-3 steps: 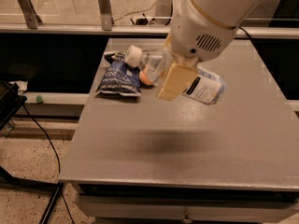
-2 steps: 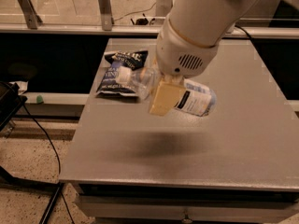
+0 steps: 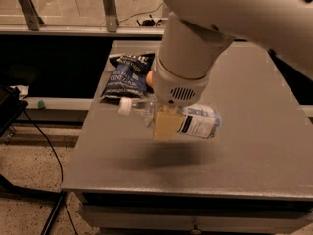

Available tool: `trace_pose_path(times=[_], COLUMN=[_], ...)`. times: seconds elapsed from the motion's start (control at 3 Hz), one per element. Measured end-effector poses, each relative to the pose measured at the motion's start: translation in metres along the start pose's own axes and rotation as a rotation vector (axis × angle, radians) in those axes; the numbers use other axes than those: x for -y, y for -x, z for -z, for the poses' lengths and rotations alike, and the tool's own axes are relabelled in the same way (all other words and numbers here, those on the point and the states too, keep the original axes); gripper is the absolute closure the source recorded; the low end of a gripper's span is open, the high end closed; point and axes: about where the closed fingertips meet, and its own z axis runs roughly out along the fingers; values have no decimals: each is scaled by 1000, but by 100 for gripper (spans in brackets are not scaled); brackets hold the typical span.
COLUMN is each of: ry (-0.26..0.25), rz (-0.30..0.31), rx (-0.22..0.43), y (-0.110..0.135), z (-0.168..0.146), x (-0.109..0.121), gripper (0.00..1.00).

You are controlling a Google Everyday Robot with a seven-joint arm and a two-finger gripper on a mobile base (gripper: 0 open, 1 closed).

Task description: Knock blue plastic bottle over

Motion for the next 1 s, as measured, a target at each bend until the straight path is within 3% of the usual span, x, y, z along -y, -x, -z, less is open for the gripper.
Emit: trace_pose_path(times=[0.33,0.67,1.0], ry=[-22,-54,-62], rz=[15,9,-2], rx=[-81,-271,-352], y=[-5,-30,-48], z=[-13,-47,-66], x=[8,33,43], gripper=[100,77,54])
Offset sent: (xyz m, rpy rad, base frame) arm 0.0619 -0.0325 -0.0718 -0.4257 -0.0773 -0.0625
